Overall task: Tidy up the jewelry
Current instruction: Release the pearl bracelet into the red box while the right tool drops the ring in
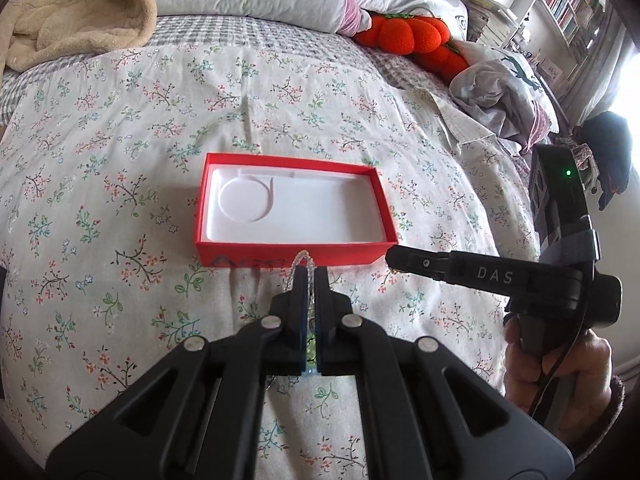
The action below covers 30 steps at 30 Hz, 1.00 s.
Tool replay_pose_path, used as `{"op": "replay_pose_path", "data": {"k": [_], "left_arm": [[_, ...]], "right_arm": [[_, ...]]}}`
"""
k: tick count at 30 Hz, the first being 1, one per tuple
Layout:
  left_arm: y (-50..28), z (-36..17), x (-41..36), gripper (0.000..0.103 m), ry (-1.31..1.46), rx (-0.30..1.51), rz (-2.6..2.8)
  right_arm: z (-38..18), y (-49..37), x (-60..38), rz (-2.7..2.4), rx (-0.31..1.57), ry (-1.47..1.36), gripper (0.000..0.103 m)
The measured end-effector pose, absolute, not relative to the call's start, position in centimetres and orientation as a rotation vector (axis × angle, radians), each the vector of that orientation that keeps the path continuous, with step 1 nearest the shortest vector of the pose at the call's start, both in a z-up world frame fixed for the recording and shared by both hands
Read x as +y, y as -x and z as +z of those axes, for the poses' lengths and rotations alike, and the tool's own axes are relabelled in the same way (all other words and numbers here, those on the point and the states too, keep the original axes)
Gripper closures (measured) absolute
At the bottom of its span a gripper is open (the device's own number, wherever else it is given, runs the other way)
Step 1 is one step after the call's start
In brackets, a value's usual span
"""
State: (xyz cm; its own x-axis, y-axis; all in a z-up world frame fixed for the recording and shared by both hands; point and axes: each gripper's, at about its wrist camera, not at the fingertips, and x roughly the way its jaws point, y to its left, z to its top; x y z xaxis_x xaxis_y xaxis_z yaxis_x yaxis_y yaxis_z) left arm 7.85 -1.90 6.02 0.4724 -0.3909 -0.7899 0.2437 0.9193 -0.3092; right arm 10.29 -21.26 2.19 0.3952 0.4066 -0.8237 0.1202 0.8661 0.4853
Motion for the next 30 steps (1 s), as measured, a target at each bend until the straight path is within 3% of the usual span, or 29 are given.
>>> {"op": "replay_pose_path", "data": {"k": [15,30], "left_arm": [[-12.4,5.8,-2.4,0.1,0.299,0.929,-0.445],[-14.8,2.1,-1.2,0.1,0.147,0.942,-0.262]], "right_arm": [[1.8,-12.9,-21.5,0.237,1.096,-0.563,0.08],[0.8,-14.4,-20.1,0.227,1.102,-0.452,0.079]]}}
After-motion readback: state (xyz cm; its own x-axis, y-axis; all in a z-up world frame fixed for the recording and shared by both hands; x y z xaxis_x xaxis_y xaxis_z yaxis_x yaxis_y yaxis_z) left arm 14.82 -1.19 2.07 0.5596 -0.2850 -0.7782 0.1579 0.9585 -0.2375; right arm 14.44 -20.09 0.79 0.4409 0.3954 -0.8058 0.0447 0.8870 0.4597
